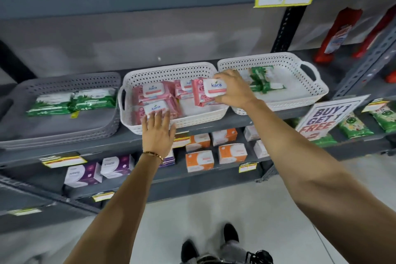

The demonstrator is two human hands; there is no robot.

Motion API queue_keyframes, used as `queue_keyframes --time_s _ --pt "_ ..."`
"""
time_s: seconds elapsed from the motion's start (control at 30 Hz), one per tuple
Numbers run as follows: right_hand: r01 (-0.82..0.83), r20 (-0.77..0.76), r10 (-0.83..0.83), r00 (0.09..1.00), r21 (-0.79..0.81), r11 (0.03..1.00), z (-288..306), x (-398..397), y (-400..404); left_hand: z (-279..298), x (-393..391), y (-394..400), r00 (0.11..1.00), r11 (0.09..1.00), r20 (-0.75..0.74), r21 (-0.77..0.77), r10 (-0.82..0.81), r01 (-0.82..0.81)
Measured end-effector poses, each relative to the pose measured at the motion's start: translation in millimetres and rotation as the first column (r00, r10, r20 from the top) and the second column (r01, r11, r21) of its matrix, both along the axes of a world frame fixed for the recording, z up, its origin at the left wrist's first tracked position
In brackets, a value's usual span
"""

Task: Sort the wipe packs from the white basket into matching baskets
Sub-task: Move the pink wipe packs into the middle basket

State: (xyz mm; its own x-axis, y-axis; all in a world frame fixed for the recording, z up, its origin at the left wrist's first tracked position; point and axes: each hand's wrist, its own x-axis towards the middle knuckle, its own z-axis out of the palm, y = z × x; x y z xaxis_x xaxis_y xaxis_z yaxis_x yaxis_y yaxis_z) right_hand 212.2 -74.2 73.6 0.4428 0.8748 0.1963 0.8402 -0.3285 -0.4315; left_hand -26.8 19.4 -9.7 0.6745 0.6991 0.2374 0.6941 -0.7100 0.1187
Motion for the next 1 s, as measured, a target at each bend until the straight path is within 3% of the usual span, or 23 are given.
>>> queue_keyframes --time_s 0.33,0.57,0.67,0.77,1.0 --pt "-0.051 -0.003 0.052 0.999 -0.286 0.957 -29.5 -33.4 51.2 3.6 -25.3 18.0 0.999 0.998 -0.002 -0.031 -0.046 0.046" --pt "-0.076 -0.197 0.024 0.980 -0.266 0.961 -31.8 -24.1 55.4 0.4 -13.2 11.5 1.000 0.999 -0.002 -0.030 0.024 -0.025" --pt "0.050 -0.248 -0.063 0.967 -0.059 0.997 -18.3 -9.6 47.2 1.7 4.6 -0.5 1.000 1.000 0.012 -0.028 0.012 -0.011" --pt "0.253 -0.275 -0.215 0.937 0.112 0.961 -10.1 16.2 31.6 3.1 30.5 -15.2 0.999 0.999 0.023 -0.037 -0.035 0.036" --pt "0.376 -0.171 -0.387 0.906 -0.094 0.922 -27.7 87.0 -13.7 6.0 100.4 -40.2 0.998 0.997 0.023 -0.058 -0.056 0.058"
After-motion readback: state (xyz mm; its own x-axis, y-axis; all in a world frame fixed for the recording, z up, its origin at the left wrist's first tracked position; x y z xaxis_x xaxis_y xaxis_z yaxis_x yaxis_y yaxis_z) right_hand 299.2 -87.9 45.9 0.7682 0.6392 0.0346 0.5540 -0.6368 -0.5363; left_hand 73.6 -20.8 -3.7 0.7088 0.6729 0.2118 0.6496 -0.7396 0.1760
